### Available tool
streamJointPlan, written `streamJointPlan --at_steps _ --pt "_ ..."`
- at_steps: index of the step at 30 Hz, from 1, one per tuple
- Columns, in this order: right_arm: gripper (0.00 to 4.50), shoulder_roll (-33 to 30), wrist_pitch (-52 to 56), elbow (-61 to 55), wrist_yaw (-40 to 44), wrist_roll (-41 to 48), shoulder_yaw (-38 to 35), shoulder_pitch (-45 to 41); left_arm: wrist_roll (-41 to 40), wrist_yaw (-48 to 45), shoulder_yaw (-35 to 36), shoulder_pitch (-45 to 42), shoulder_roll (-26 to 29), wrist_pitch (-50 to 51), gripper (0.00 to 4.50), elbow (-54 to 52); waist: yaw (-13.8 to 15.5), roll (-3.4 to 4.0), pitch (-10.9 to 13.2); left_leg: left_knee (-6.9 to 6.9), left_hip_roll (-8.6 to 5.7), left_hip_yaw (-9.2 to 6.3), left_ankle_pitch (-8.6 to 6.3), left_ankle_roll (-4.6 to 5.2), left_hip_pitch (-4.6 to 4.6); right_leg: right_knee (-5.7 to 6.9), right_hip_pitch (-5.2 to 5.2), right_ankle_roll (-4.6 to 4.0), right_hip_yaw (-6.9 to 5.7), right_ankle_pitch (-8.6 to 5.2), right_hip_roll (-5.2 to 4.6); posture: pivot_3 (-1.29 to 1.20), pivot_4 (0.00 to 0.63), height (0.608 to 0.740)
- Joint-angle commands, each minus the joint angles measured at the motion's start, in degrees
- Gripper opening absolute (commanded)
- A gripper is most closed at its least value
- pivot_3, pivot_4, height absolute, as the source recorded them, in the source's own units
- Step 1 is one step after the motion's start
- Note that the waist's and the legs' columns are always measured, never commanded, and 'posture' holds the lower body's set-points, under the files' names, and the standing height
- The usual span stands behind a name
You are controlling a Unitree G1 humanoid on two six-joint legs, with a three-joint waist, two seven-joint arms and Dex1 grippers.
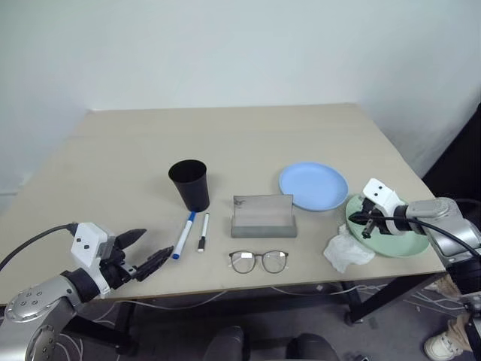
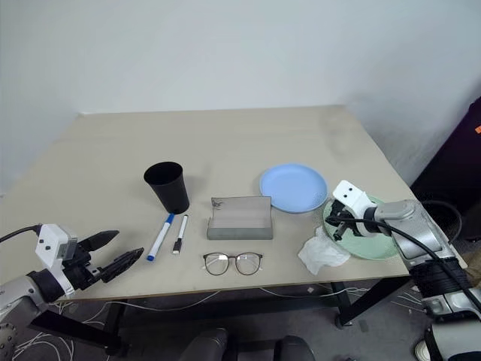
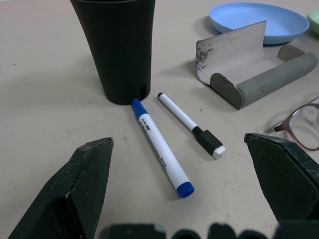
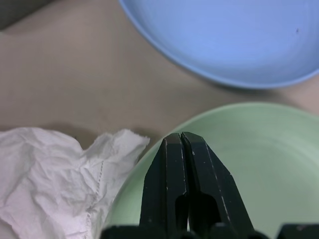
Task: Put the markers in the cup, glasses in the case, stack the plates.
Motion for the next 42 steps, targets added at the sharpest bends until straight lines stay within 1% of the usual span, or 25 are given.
streamJointPlan --at_steps 1,4,9,10,11,12,16,20,29,33,36,39,42 --pt "0.40 -0.8 2.8 -2.2 0.9 -1.0 0.2 -3.6 -0.4 0.2 1.3 -0.1 -0.1 -0.5 4.50 -2.1 0.0 -0.01 0.0 0.00 0.00 0.03 0.00 0.00 0.01 0.00 0.00 0.01 0.01 0.00 -0.01 0.00 0.000 0.740" --pt "1.20 0.1 5.2 -2.6 -0.5 -2.0 1.1 -5.8 -0.4 0.3 1.2 0.0 -0.2 -0.5 4.50 -2.1 0.0 -0.01 0.0 0.00 0.00 0.11 -0.02 0.04 0.02 0.00 -0.02 0.03 0.06 0.01 -0.05 0.00 0.000 0.740" --pt "3.00 4.5 12.7 0.1 -5.9 -3.2 1.4 -9.5 -0.3 0.5 1.0 0.0 -0.3 -0.4 4.50 -2.0 0.0 -0.03 0.0 -0.07 0.03 0.43 -0.05 0.09 0.02 0.02 -0.18 0.01 0.56 0.11 -0.05 0.00 0.000 0.740" --pt "3.28 5.0 13.3 0.5 -7.4 -4.7 2.3 -10.0 -0.2 0.5 1.0 0.0 -0.3 -0.4 4.50 -2.0 0.0 -0.03 0.0 -0.06 0.04 0.49 -0.05 0.10 0.02 0.02 -0.20 -0.07 0.66 0.19 -0.03 0.00 0.000 0.740" --pt "3.68 5.4 14.3 1.0 -9.0 -6.5 3.6 -10.7 -0.3 0.6 1.0 0.0 -0.4 -0.4 4.50 -2.0 0.0 -0.03 0.0 -0.07 0.05 0.56 -0.06 0.11 0.02 0.02 -0.22 -0.09 0.74 0.24 -0.02 0.00 0.000 0.740" --pt "3.99 6.1 16.2 1.7 -10.1 -7.6 4.6 -11.7 -0.2 0.6 1.0 0.0 -0.4 -0.4 4.50 -2.0 0.0 -0.03 0.0 -0.07 0.05 0.62 -0.08 0.15 0.02 0.02 -0.24 -0.08 0.81 0.25 -0.02 0.00 0.000 0.740" --pt "3.99 11.5 24.1 6.3 -14.3 -7.2 3.1 -16.5 -0.1 0.7 1.0 0.1 -0.4 -0.3 4.50 -2.1 -0.1 -0.02 0.0 -0.05 0.04 0.84 -0.11 0.25 0.02 0.01 -0.31 0.02 1.04 0.35 -0.02 0.00 0.000 0.740" --pt "3.99 14.9 29.8 9.7 -17.8 -7.3 2.3 -20.3 -0.2 0.9 1.0 0.3 -0.5 -0.2 4.50 -2.3 -0.5 -0.03 0.0 -0.05 0.04 0.89 -0.10 0.28 0.03 0.01 -0.32 0.05 1.12 0.40 -0.02 0.00 0.000 0.740" --pt "3.99 16.9 35.3 12.6 -21.5 -7.5 2.7 -23.9 -0.2 1.4 1.3 1.5 -0.9 -0.3 4.50 -3.1 -0.5 -0.02 0.0 -0.13 0.04 0.98 -0.10 0.28 0.02 0.01 -0.44 0.06 1.27 0.45 -0.02 0.00 0.000 0.740" --pt "3.99 18.1 39.0 10.3 -24.9 -7.6 1.6 -24.2 -0.2 1.4 1.3 2.0 -1.0 -0.3 4.50 -3.2 -0.7 -0.01 0.0 -0.19 0.04 1.02 -0.10 0.28 0.02 0.00 -0.48 0.05 1.30 0.45 -0.03 0.00 0.000 0.740" --pt "3.99 18.9 41.3 9.1 -25.9 -6.9 0.9 -24.5 -0.1 1.5 1.3 2.0 -1.0 -0.3 4.50 -3.2 -0.7 -0.01 0.0 -0.24 0.04 1.03 -0.10 0.28 0.02 0.01 -0.52 0.04 1.33 0.46 -0.03 0.00 0.000 0.740" --pt "3.99 20.1 46.5 7.0 -27.0 -6.0 -0.7 -24.9 -0.1 1.5 1.3 2.1 -1.0 -0.2 4.50 -3.3 -0.7 -0.01 0.0 -0.28 0.04 1.05 -0.10 0.28 0.02 0.00 -0.55 0.07 1.35 0.47 -0.02 0.00 0.000 0.740" --pt "3.99 20.0 49.1 4.7 -27.1 -5.4 -0.8 -25.2 -0.1 1.5 1.4 2.3 -1.0 -0.2 4.50 -3.4 -0.7 -0.01 0.0 -0.33 0.04 1.10 -0.10 0.29 0.00 0.00 -0.60 0.10 1.38 0.49 -0.02 0.00 0.000 0.740"
